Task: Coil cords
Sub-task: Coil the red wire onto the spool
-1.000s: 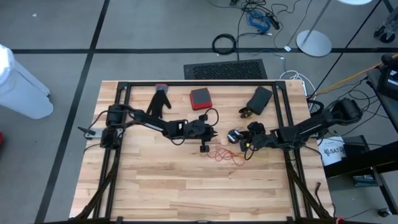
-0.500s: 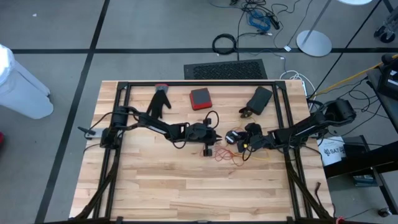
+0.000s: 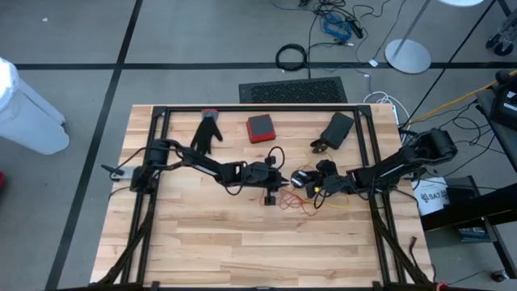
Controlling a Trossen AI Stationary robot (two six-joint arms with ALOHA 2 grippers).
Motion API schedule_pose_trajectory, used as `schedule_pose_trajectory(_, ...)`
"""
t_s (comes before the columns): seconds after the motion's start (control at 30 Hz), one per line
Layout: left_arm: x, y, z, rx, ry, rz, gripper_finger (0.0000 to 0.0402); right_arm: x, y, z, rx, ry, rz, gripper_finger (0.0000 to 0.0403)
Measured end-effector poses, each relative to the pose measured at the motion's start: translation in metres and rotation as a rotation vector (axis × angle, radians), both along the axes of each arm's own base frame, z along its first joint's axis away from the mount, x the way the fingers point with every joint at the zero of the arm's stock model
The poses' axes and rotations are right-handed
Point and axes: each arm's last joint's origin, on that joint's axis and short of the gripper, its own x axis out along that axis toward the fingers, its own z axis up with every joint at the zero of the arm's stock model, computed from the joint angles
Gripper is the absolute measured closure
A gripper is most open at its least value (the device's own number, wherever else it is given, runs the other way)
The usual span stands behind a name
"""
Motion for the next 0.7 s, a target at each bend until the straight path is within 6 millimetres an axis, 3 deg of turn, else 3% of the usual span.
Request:
schedule_pose_trajectory(0.2,0.0014,-0.0011,-0.0117,0.0,0.029,-0.001,0.0345,0.0035,0.0007,-0.0013,-0.012,-0.018,0.011,0.0273)
schedule_pose_trajectory(0.7,0.0029,-0.0024,-0.0107,0.016,0.008,0.025,0.0345,0.0082,0.0013,-0.0098,-0.027,-0.024,0.001,0.0273)
